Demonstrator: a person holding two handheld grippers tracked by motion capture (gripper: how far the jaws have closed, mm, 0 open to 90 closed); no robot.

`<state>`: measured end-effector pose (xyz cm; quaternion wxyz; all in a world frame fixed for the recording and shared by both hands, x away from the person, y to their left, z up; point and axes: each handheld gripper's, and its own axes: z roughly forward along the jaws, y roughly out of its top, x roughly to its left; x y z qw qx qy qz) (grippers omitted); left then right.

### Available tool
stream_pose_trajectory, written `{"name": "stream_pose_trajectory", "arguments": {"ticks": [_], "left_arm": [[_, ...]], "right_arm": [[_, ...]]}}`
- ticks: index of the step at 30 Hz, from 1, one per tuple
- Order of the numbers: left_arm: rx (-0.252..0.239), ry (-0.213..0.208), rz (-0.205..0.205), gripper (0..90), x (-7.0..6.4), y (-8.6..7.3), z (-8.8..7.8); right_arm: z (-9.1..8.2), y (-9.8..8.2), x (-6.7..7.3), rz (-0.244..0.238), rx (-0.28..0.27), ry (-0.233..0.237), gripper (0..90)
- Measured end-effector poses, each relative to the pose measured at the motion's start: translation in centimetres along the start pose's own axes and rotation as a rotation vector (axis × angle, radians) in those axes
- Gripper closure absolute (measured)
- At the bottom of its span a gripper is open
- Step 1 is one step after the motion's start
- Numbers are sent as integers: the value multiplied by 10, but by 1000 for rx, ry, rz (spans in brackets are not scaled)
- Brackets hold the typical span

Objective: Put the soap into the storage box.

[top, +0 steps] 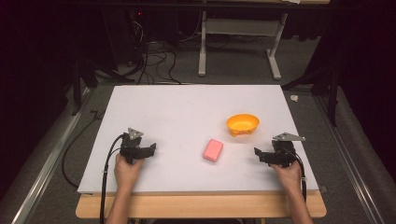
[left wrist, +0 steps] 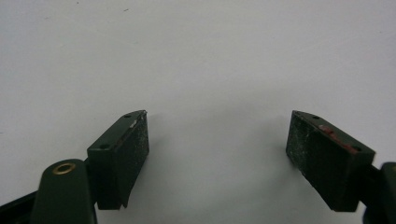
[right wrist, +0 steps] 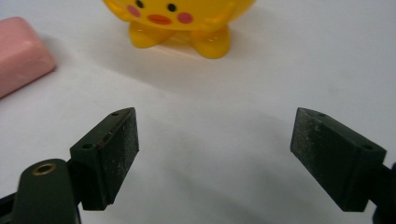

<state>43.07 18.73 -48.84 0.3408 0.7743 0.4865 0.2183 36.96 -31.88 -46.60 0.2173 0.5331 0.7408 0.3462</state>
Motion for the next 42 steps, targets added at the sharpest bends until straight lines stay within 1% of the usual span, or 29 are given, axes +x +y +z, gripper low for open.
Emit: {"name": "stream_pose_trajectory", "arguments": {"ticks": [3,4,5,7,8,12,16,19,23,25,30,38,42], "left_arm": [[-1,-1,-1,217,0,0,0],[-1,-2,-1,217,0,0,0],[0,-2,-2,217,0,0,0],[-1,0,-1,217,0,0,0],[-1,-2,-2,217,0,0,0],[0,0,-2,216,0,0,0],[-1,-2,-3,217,0,0,0],[-1,-1,-3,217,0,0,0],[-1,-2,-3,216,0,0,0],[1,-3,-4,216,0,0,0],[1,-2,-3,215,0,0,0],[1,-2,-2,215,0,0,0],[3,-5,-3,215,1,0,0]], "right_arm": [[-3,1,5,-21,-14,20,155],[-5,2,9,-30,-34,48,149],[-5,2,9,-30,-34,48,149],[-6,3,12,-36,-52,85,144],[-7,4,15,-45,-55,91,143],[-6,6,24,-75,-57,112,143],[-5,8,29,-82,-59,135,143],[-5,10,34,-101,-60,149,143],[-5,14,40,-107,-69,172,143],[-4,15,43,-118,-73,178,143],[-3,18,49,-129,-77,207,142],[1,20,58,-150,-80,240,139],[4,25,65,-172,-74,259,138]]}}
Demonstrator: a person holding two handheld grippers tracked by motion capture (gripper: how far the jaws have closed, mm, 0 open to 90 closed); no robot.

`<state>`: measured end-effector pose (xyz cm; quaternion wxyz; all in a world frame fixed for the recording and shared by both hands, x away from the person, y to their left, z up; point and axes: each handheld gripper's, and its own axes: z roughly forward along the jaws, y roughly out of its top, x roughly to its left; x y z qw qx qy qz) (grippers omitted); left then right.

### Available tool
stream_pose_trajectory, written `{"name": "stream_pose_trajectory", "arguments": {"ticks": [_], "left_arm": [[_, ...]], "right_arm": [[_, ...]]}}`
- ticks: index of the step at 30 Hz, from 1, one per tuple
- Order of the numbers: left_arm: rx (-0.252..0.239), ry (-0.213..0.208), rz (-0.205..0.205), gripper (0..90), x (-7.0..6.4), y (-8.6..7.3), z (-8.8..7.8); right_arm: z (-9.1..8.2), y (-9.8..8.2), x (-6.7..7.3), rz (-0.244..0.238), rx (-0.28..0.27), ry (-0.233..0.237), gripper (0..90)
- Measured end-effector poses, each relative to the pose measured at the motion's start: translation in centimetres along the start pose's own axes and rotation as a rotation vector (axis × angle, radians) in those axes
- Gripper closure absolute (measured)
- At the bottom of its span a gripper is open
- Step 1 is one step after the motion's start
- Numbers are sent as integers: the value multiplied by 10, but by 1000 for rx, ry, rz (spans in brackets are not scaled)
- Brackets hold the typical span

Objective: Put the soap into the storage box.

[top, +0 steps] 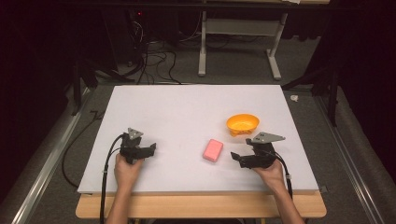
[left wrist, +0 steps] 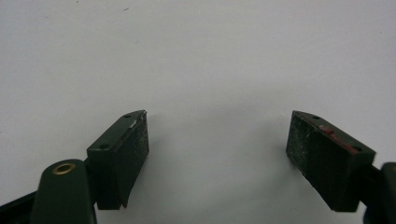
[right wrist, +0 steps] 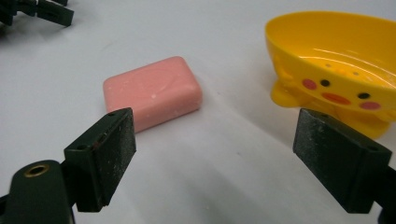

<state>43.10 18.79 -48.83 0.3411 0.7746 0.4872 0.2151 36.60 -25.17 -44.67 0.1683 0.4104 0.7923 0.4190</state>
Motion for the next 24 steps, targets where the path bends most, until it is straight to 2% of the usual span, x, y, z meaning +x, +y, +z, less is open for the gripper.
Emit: {"name": "stream_pose_trajectory", "arguments": {"ticks": [13,22,24], "left_arm": [[3,-2,-1,215,0,0,0],[-4,3,1,216,0,0,0],[-3,2,1,215,0,0,0]], "right_arm": [[19,18,18,-87,7,45,132],[30,25,26,-115,17,78,127],[33,25,28,-138,25,65,128]]}}
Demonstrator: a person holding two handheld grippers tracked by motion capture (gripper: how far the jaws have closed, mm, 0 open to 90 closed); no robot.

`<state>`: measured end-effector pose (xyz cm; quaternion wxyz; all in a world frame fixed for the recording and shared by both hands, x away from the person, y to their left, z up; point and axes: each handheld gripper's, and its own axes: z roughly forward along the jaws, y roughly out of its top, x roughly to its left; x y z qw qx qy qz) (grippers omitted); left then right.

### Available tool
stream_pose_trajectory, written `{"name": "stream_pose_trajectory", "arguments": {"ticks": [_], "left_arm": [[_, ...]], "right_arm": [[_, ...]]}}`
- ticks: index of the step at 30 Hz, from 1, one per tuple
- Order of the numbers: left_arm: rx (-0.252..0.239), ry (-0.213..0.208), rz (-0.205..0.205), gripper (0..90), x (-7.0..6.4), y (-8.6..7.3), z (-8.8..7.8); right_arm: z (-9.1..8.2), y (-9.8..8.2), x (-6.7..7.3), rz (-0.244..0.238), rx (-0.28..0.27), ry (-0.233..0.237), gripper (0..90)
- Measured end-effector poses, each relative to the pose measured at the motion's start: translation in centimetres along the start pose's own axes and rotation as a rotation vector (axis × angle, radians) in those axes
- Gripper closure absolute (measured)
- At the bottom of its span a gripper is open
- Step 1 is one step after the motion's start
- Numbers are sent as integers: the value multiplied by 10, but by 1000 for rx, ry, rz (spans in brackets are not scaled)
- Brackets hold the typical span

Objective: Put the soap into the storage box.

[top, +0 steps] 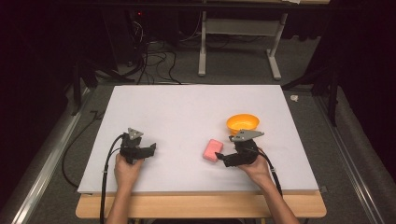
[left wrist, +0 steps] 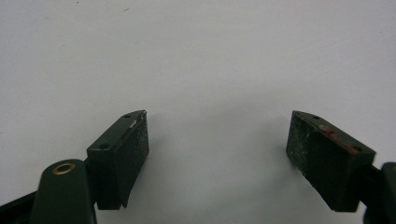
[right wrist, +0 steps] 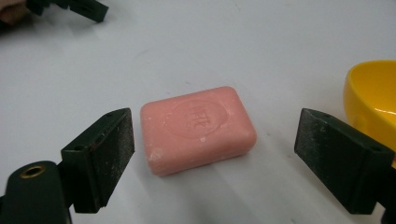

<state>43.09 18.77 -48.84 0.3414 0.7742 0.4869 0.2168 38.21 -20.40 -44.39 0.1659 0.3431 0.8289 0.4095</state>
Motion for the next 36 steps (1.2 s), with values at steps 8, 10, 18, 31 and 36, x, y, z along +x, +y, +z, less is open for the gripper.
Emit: {"name": "stream_pose_trajectory", "arguments": {"ticks": [8,10,18,31,36], "left_arm": [[-2,1,1,215,0,0,0],[-1,0,1,216,0,0,0],[-2,0,0,216,0,0,0],[-2,0,0,215,0,0,0],[2,-2,-1,215,0,0,0]], "right_arm": [[13,3,5,-12,4,38,128],[15,5,6,-16,2,49,124],[26,16,8,-58,8,65,124],[46,13,3,-67,68,87,122],[49,10,4,-88,84,70,121]]}}
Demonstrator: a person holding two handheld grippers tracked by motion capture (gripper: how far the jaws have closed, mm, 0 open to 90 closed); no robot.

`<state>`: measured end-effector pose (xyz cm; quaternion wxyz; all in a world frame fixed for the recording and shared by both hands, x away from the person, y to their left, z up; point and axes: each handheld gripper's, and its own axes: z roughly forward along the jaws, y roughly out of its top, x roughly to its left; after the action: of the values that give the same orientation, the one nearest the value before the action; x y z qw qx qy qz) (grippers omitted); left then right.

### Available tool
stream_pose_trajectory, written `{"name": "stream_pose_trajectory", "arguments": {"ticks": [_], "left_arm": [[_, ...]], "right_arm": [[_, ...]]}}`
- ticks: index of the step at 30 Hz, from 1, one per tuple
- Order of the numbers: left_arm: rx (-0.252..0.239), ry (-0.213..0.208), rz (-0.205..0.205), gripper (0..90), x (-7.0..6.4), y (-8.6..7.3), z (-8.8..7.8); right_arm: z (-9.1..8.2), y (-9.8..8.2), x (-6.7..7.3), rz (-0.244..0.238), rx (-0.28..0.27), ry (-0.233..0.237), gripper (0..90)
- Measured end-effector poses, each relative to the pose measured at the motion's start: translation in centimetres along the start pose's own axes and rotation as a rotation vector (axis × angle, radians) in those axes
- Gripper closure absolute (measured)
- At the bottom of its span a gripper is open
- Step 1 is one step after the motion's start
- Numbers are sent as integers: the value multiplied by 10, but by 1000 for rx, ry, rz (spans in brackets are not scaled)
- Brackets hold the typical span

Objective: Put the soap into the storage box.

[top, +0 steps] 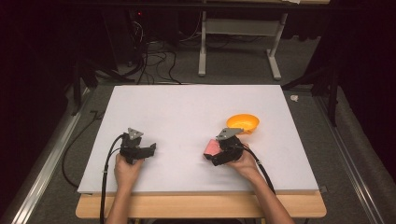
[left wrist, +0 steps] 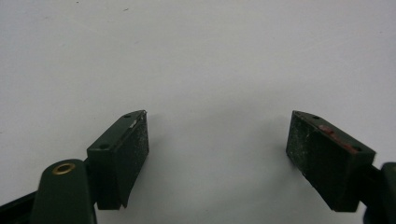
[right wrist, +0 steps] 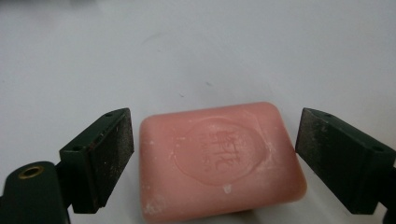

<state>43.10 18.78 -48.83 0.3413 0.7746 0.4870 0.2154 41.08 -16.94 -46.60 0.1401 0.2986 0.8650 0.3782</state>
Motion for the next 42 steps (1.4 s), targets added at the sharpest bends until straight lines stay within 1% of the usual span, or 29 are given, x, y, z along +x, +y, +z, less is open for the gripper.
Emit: {"name": "stream_pose_trajectory", "arguments": {"ticks": [3,5,8,9,10,12,15,18,27,29,33,36,42], "left_arm": [[-3,4,2,216,0,0,0],[-4,3,1,216,0,0,0],[-5,3,0,215,-1,0,0],[-5,3,0,216,-1,0,0],[-6,4,0,216,-1,0,0],[-5,3,0,215,-1,0,0],[-3,2,-2,216,0,0,0],[-4,4,1,216,-1,0,0],[-6,4,0,216,-1,0,0],[-2,0,-2,216,0,0,0],[-4,4,2,215,0,0,0],[-3,2,-2,215,0,0,0],[-5,4,0,215,-1,0,0]], "right_arm": [[4,-4,-1,8,26,4,116],[5,-5,-1,11,21,2,116],[6,-7,0,4,28,-7,114],[6,-7,0,10,31,-5,114],[7,-7,0,4,35,-3,115],[9,-8,1,10,56,-8,117],[14,-9,2,1,79,-23,124],[14,-10,2,8,73,-12,132],[13,-9,4,6,85,-25,135],[13,-9,5,14,85,-29,135],[12,-9,5,8,86,-31,135],[9,-9,5,14,81,-34,135],[2,-10,5,32,51,-40,135]]}}
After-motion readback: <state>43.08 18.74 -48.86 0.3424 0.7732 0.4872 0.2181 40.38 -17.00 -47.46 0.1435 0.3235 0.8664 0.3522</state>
